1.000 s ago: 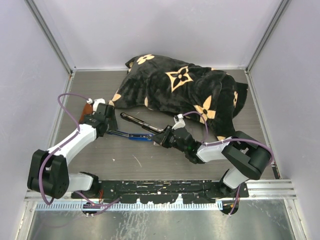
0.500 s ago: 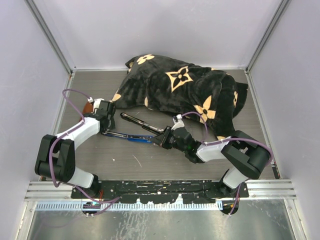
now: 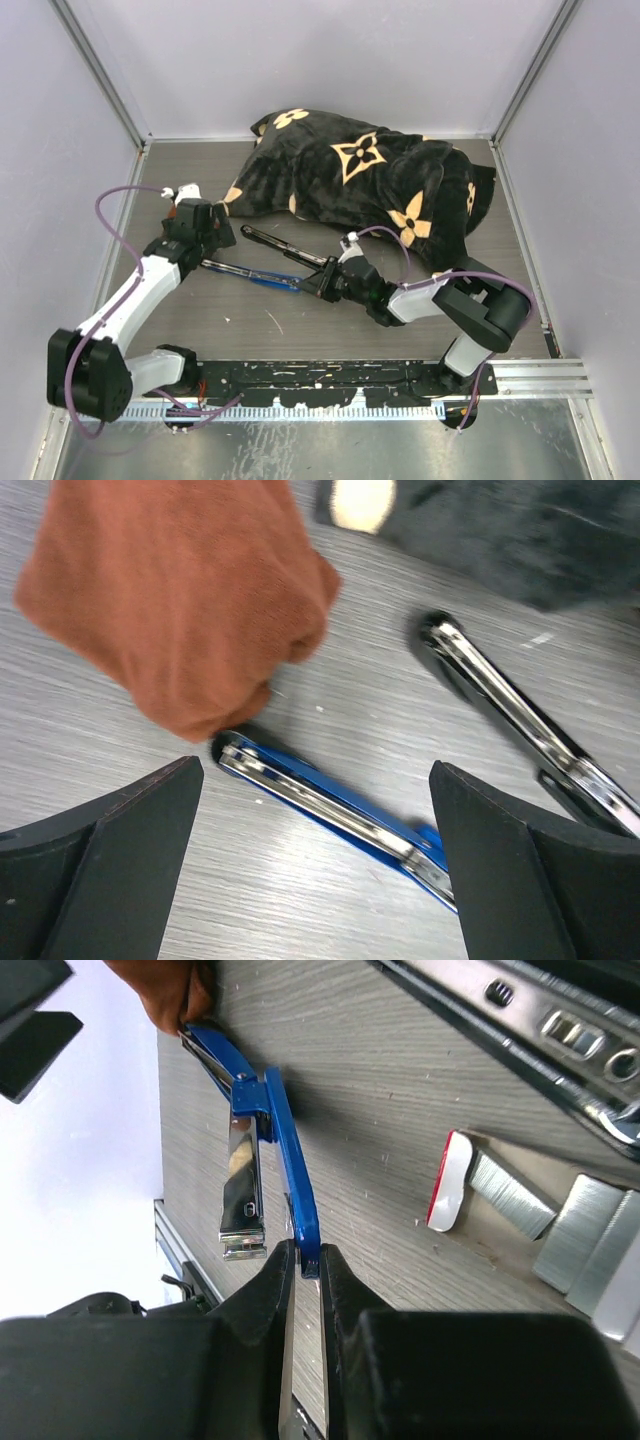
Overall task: Load the staples into the stapler
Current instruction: Place the stapler at the center of the board.
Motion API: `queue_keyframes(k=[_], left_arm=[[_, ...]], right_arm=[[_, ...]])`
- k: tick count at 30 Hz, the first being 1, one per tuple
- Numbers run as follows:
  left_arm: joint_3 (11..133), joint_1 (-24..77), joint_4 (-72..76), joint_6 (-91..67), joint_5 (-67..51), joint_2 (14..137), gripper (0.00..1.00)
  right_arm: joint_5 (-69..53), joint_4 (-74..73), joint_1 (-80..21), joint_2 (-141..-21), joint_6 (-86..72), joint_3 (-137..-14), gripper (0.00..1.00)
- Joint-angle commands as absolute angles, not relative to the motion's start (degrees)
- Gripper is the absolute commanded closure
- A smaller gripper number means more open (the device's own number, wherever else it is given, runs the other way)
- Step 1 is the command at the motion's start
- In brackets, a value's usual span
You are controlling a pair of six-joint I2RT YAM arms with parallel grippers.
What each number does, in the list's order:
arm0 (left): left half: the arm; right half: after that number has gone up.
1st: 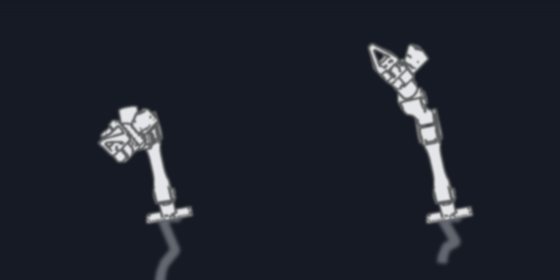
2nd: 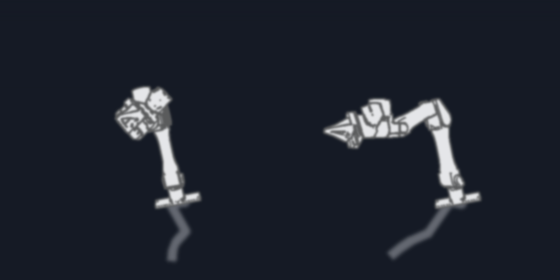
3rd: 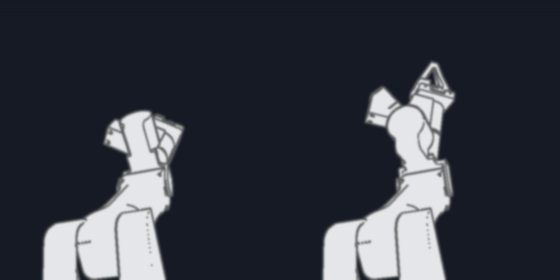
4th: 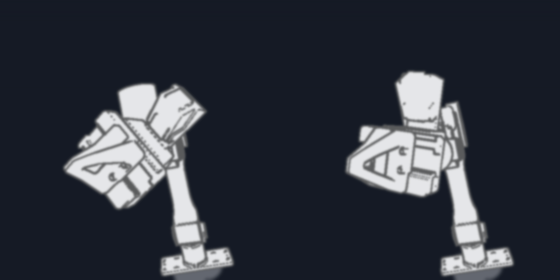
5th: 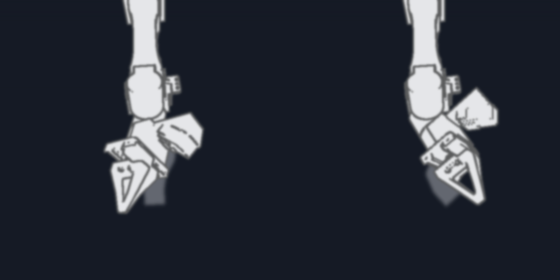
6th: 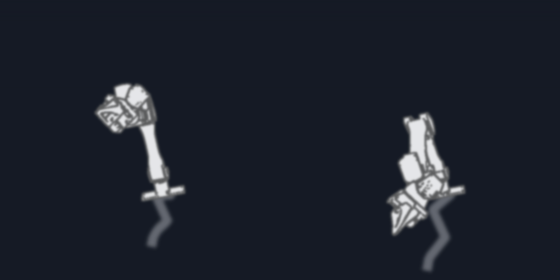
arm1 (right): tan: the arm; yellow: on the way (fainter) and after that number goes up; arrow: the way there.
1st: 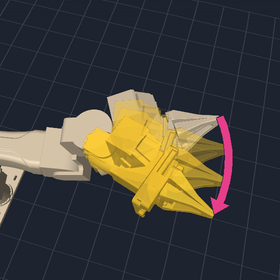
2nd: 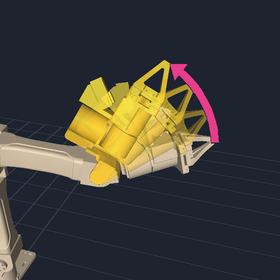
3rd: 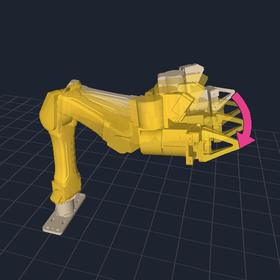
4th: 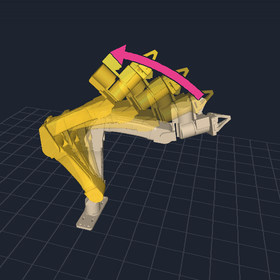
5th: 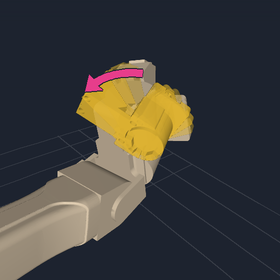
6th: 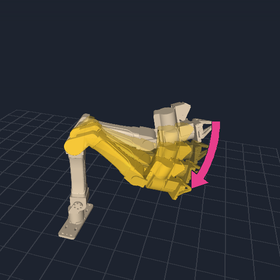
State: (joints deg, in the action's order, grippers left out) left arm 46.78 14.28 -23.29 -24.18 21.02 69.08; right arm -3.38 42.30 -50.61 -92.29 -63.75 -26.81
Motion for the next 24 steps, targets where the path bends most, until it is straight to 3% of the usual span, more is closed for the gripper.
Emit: queue_keyframes(k=[1,9,17,24], left_arm=[[42.2,14.5,-19.6,-28.7,9.3,63.3,0.01],[38.7,14.6,-18.6,-30.8,2.1,62.1,0.01],[36.7,14.6,-15.9,-30.3,-0.8,62.2,0.02],[37.4,14.6,-17.6,-28.7,0.5,59.9,0.02]], right_arm=[[-6.0,38.3,-52.5,-95.7,-63.4,-28.3,1.00],[-5.7,37.9,-54.4,-97.7,-64.8,-30.1,0.99],[-1.9,34.4,-54.4,-93.4,-64.2,-28.4,0.64],[1.1,31.8,-54.4,-86.6,-62.0,-25.9,0.49]])
